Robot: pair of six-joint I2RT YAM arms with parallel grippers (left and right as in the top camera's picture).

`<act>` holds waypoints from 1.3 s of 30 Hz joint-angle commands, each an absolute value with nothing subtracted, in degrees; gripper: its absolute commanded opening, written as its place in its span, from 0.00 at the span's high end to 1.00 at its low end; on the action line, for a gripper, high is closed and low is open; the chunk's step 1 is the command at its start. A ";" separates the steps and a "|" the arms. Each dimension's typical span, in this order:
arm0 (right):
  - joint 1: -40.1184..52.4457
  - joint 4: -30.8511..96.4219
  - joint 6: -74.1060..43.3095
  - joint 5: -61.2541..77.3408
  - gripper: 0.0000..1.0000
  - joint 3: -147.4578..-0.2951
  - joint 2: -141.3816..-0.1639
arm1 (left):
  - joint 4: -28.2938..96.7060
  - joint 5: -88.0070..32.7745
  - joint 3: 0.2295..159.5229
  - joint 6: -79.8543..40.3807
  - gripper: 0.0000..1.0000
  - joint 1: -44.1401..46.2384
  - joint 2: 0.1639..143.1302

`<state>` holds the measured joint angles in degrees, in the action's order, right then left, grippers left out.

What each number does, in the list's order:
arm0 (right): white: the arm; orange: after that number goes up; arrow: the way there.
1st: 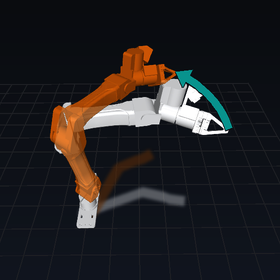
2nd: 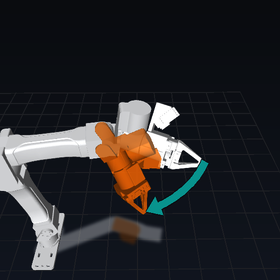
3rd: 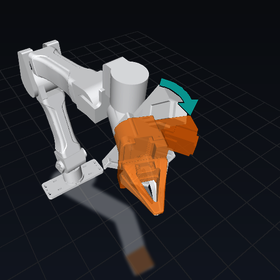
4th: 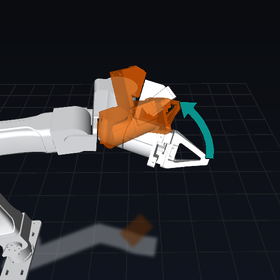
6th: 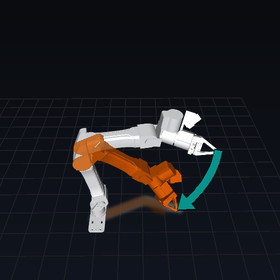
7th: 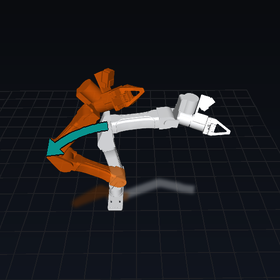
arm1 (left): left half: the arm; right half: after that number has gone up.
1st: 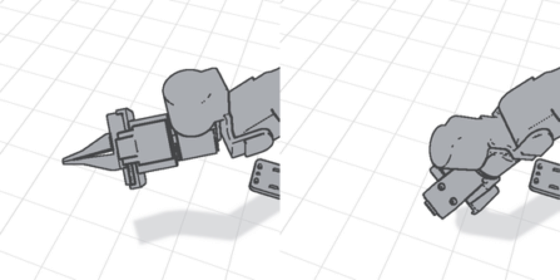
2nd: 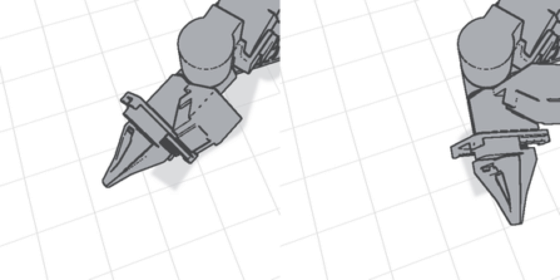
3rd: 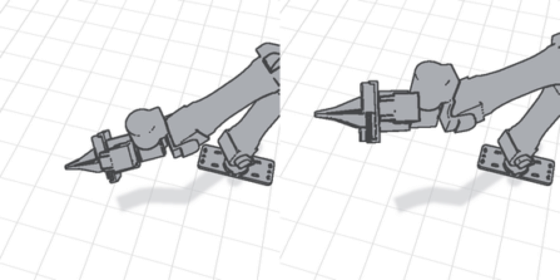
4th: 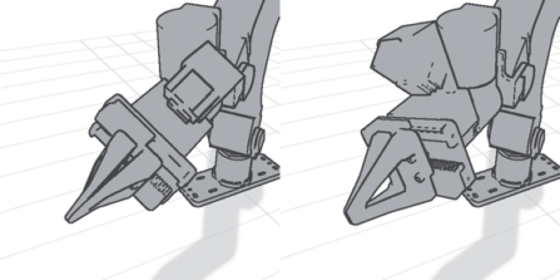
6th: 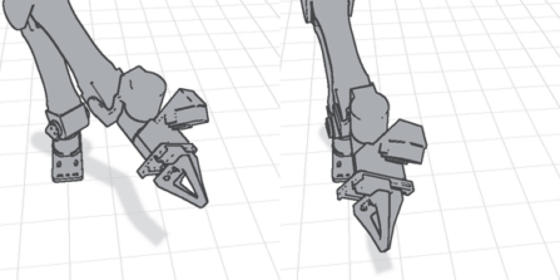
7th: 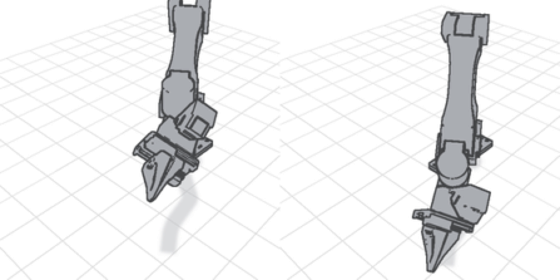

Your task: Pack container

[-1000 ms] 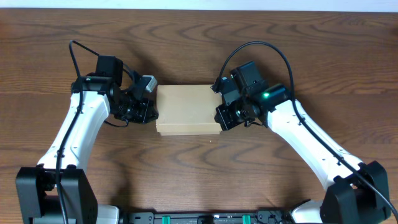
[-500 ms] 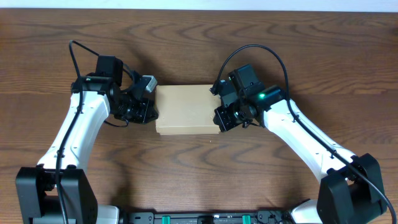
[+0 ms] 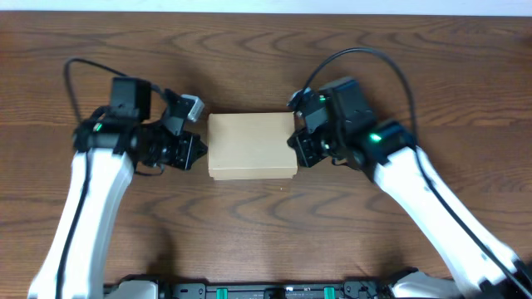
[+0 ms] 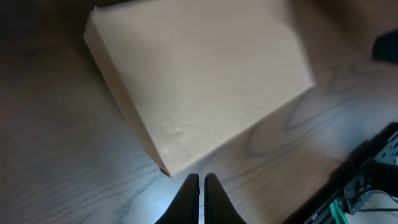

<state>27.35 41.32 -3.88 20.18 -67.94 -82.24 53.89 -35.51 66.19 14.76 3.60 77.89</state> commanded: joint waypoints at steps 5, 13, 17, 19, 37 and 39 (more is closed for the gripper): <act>27.83 42.89 -8.64 19.92 0.99 -69.95 -67.83 | 59.16 -34.13 66.22 14.15 0.94 3.84 60.20; 27.83 50.02 -15.42 19.90 0.68 -69.95 -56.58 | 60.71 -34.28 66.22 13.21 0.70 3.84 47.07; 27.83 52.25 -15.44 19.92 0.01 -69.95 -53.60 | 62.11 -34.33 66.22 13.21 0.05 3.84 44.51; 27.83 54.37 -15.46 19.94 0.01 -69.95 -52.80 | 63.77 -34.35 66.22 13.21 0.05 3.84 44.16; 27.83 67.48 -15.40 19.70 0.01 -69.93 -53.04 | 69.21 -33.93 66.22 13.28 0.05 3.84 44.21; 27.83 67.53 -15.40 19.70 0.01 -69.93 -53.04 | 69.21 -33.93 66.22 13.28 0.05 3.84 44.21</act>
<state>27.46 67.37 -14.90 19.68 -69.41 -53.04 69.04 -34.24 66.17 13.47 3.60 44.25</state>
